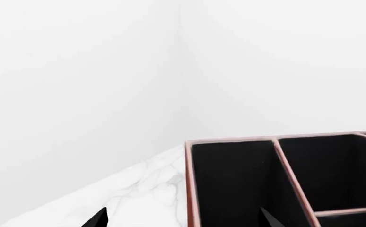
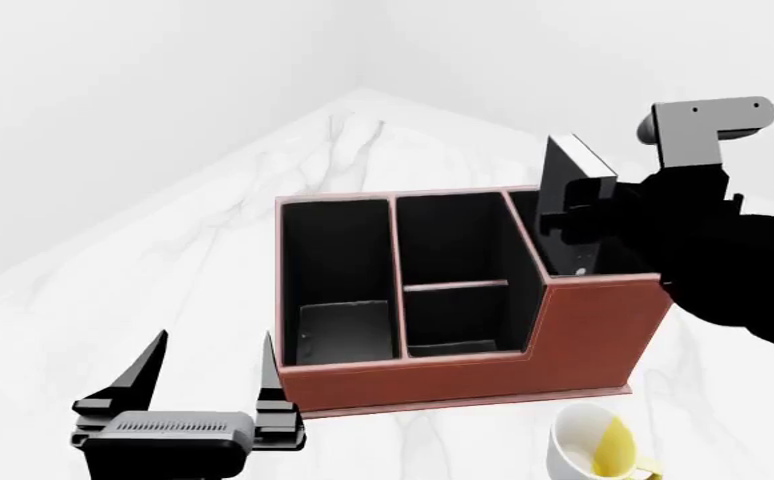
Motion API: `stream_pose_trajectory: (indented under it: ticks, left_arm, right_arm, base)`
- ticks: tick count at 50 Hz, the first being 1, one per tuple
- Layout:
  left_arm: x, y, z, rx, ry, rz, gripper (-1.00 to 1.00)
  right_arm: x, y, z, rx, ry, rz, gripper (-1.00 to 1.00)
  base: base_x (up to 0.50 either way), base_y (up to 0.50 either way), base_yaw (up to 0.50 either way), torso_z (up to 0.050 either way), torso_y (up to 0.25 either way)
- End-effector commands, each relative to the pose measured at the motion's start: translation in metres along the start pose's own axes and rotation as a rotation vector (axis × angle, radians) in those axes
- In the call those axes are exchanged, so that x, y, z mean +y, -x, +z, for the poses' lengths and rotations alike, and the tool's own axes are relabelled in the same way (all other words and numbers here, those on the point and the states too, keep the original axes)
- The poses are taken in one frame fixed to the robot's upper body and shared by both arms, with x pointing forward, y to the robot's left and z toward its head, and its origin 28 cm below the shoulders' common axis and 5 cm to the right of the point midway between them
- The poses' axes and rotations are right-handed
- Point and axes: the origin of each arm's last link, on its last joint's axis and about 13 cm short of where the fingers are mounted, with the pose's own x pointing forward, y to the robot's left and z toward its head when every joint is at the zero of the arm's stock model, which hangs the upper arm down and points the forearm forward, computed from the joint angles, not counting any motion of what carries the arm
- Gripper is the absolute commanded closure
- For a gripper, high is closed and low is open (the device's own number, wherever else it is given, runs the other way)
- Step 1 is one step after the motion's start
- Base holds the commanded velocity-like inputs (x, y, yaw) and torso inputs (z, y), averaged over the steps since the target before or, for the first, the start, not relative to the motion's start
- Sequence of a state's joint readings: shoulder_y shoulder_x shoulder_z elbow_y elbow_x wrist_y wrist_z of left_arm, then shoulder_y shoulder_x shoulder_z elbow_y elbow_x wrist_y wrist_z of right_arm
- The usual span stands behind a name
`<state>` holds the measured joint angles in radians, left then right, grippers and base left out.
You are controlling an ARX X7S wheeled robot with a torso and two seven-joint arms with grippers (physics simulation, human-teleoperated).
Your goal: Pick up the book and place it in the right compartment of the caddy.
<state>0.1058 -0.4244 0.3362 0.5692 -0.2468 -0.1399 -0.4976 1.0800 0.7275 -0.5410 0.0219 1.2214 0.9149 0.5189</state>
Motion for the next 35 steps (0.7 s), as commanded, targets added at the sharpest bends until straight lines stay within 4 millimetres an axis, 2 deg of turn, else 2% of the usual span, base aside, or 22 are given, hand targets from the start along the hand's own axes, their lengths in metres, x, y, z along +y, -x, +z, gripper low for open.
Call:
stream_pose_trajectory:
  ticks: [1,14,28,33,35]
  left_arm:
    - [0.000,0.000,0.000,0.000,0.000,-0.001,-1.00]
    - [0.000,0.000,-0.001,0.000,-0.002,-0.001,-1.00]
    - [0.000,0.000,-0.001,0.000,-0.001,-0.002,-1.00]
    - [-0.001,0.000,0.000,0.000,-0.001,-0.004,-1.00]
    - [-0.001,0.000,-0.001,0.002,-0.002,-0.003,-1.00]
  right_arm:
    - [-0.004,-0.001,0.000,-0.033,0.008,-0.029,1.00]
    - [-0.002,-0.005,-0.017,-0.016,0.000,-0.024,1.00]
    - [-0.003,-0.007,-0.018,-0.003,-0.002,-0.026,1.00]
    - [-0.003,-0.009,-0.025,0.001,-0.003,-0.027,1.00]
    - [-0.004,-0.009,-0.022,0.002,-0.003,-0.027,1.00]
  base:
    - [0.00,0.00,0.00,0.010,0.000]
    - [0.00,0.00,0.00,0.000,0.002]
    - [0.00,0.00,0.00,0.000,0.001]
    - [0.00,0.00,0.00,0.000,0.002]
    - [0.00,0.00,0.00,0.005,0.000]
